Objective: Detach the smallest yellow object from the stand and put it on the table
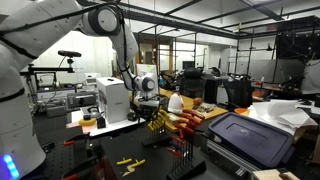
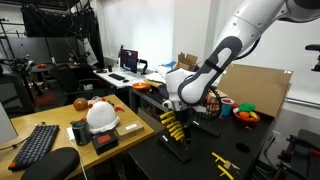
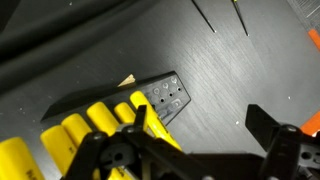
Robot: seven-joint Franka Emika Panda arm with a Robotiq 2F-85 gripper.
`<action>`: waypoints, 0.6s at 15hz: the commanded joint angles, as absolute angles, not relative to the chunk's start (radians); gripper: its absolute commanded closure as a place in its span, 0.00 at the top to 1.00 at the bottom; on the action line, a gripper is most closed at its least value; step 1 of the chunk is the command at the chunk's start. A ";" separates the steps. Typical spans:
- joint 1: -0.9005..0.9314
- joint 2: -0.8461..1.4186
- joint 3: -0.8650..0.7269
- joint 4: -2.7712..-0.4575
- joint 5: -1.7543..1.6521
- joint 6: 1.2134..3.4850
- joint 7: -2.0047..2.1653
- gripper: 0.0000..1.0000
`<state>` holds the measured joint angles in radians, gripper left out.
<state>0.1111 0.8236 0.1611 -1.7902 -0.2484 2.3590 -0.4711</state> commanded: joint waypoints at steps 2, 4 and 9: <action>0.109 0.827 0.170 -1.784 -0.248 2.353 -0.469 1.00; 0.109 0.827 0.171 -1.782 -0.247 2.352 -0.469 1.00; 0.106 0.827 0.171 -1.782 -0.247 2.352 -0.469 1.00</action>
